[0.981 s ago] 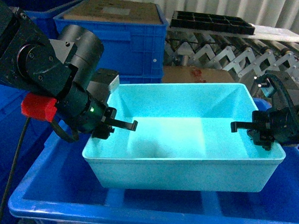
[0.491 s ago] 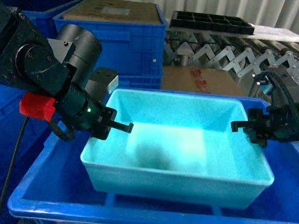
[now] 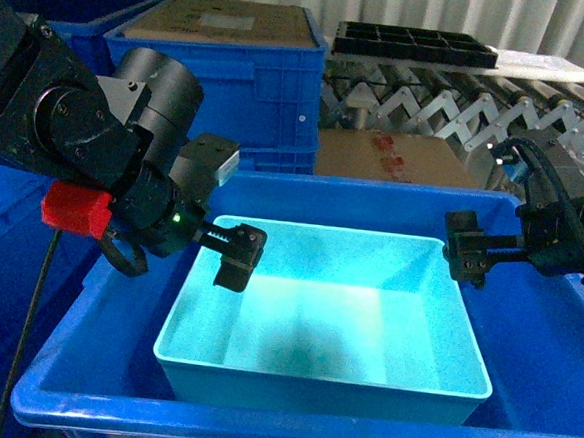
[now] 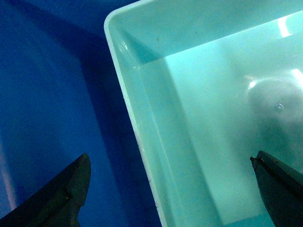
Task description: Stack blue boxes stably on right
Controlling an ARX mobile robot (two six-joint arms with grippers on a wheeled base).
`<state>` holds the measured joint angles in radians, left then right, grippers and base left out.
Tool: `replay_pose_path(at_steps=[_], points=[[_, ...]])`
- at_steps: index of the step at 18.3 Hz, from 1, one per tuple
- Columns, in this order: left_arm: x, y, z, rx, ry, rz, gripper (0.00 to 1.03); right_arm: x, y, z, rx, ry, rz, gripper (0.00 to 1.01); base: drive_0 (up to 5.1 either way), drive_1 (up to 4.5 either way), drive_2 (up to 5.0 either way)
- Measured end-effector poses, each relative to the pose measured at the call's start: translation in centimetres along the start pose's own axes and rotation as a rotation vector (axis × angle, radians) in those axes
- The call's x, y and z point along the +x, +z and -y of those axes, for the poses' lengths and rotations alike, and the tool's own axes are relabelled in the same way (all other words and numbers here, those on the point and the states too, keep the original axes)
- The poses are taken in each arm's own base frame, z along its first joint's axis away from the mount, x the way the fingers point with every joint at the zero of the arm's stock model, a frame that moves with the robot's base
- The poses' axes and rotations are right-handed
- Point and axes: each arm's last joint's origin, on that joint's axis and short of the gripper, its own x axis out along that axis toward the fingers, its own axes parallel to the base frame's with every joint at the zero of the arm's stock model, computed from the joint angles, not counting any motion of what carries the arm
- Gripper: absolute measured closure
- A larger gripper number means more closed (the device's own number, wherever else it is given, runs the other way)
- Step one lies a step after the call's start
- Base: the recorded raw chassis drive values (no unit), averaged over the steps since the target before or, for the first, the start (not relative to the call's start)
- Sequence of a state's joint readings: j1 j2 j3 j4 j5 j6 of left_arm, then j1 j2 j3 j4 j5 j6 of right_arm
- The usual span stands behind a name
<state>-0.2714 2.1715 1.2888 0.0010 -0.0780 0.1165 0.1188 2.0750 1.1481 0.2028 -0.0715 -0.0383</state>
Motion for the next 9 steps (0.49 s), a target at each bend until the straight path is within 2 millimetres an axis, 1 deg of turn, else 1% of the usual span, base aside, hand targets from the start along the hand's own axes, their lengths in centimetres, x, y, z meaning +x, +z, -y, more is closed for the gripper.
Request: replay_pose_path(at_steps=[2, 9], points=[[0.0, 0.0, 0.03, 0.001, 0.0, -0.001, 0.06, 0.0, 0.0, -0.02, 0.0, 0.001, 0.0, 0.03, 0.0, 0.0, 0.0], [-0.01, 0.17, -0.1, -0.005, 0.006, 0.014, 0.05, -0.02, 0.5, 0.02, -0.01, -0.003, 0.035, 0.03, 0.0, 0.0, 0.0]])
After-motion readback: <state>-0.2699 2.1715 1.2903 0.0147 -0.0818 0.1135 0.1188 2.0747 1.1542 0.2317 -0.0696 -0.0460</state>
